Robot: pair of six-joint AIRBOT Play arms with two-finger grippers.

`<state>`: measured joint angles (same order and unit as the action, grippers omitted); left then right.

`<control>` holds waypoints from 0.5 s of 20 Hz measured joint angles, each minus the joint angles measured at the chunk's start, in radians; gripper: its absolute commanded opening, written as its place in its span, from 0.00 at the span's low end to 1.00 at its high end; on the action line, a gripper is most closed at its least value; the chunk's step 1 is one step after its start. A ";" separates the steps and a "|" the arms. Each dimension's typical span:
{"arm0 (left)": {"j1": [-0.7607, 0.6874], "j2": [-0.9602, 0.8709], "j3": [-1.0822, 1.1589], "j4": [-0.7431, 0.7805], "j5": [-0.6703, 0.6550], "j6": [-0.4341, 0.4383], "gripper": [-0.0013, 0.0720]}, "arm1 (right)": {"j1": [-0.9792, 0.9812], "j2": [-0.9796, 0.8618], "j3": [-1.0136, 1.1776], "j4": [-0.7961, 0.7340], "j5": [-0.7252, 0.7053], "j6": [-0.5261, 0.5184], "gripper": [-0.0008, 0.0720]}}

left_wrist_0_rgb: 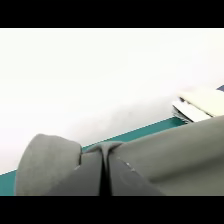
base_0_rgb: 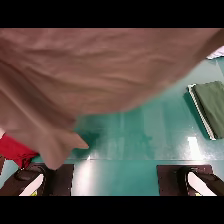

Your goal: Fold the shirts.

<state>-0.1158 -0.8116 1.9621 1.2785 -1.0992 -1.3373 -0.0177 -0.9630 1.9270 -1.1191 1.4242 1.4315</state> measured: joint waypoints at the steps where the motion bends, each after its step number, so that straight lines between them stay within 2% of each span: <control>1: 0.000 -0.010 -0.010 -0.007 -0.020 0.000 0.06 | -0.018 0.013 -0.030 0.000 0.003 0.003 0.03; 5: 0.000 -0.095 -0.165 -0.030 -0.081 0.000 0.06 | -0.049 -0.026 -0.142 -0.010 0.031 0.007 0.03; 8: 0.000 -0.207 -0.338 -0.040 -0.095 0.000 0.06 | -0.056 -0.132 -0.229 -0.011 0.045 0.008 0.03; 10: 0.000 -0.304 -0.438 -0.049 -0.057 0.013 0.06 | -0.058 -0.225 -0.294 -0.010 0.029 0.008 0.03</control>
<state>-0.1154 -1.1160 1.5242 1.2293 -1.1561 -1.3247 -0.0757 -1.1881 1.6329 -1.1290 1.4532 1.4395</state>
